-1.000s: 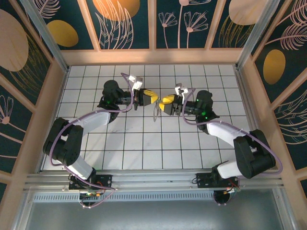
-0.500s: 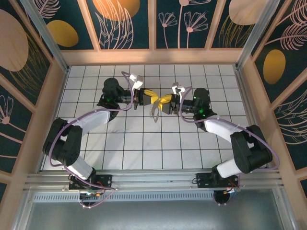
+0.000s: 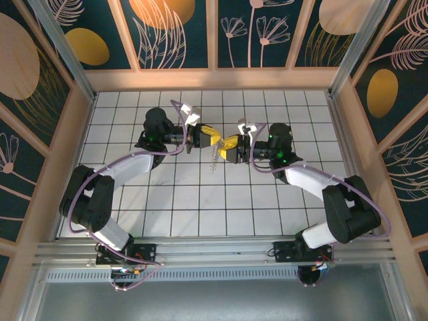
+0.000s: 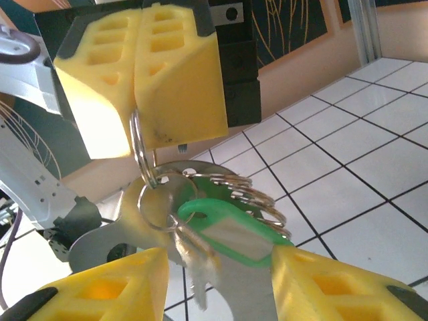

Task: Put the keys on the keyring

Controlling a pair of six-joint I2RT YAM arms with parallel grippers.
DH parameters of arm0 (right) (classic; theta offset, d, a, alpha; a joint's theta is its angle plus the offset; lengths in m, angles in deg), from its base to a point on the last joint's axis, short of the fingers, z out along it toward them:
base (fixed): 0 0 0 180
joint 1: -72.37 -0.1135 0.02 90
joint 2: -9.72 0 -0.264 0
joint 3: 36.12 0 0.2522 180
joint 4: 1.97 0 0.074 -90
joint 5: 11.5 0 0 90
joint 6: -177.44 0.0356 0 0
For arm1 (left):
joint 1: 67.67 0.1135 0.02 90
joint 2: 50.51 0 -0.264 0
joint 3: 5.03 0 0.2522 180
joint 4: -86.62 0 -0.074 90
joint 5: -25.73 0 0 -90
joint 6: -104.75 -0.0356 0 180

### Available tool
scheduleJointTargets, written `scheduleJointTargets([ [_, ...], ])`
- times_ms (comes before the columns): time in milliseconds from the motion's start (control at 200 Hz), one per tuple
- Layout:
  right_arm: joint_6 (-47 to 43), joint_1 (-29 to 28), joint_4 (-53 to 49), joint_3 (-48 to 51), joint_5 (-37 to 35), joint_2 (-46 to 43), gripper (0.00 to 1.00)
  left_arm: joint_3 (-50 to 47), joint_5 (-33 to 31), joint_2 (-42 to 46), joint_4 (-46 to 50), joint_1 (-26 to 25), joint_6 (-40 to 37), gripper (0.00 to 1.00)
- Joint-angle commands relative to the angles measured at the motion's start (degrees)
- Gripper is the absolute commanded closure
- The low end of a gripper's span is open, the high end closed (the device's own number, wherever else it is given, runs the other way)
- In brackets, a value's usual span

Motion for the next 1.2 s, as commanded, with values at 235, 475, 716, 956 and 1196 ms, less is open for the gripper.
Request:
scheduleJointTargets([
  [235,-4.58,1.89,-3.23,-1.21,1.93,-2.83,0.53,3.29,4.39,2.31,4.64,-0.52,-4.71,1.0],
  [475,-5.21,0.97,-3.07,-2.47,4.75,-2.04,0.52,4.2,5.41,2.11,8.02,-0.85,-6.98,1.0],
  [716,-7.05,0.01,-5.43,-4.33,6.91,-1.32,0.52,5.09,5.86,1.74,10.01,-1.03,-8.33,1.0],
  [956,-7.16,-0.03,-5.45,-4.33,7.96,-0.44,0.65,5.36,6.04,1.7,10.63,-1.12,-8.8,1.0],
  [1196,-7.11,0.08,-5.94,-3.77,7.68,-0.62,1.0,5.36,5.53,1.87,11.07,-1.17,-9.27,1.0],
])
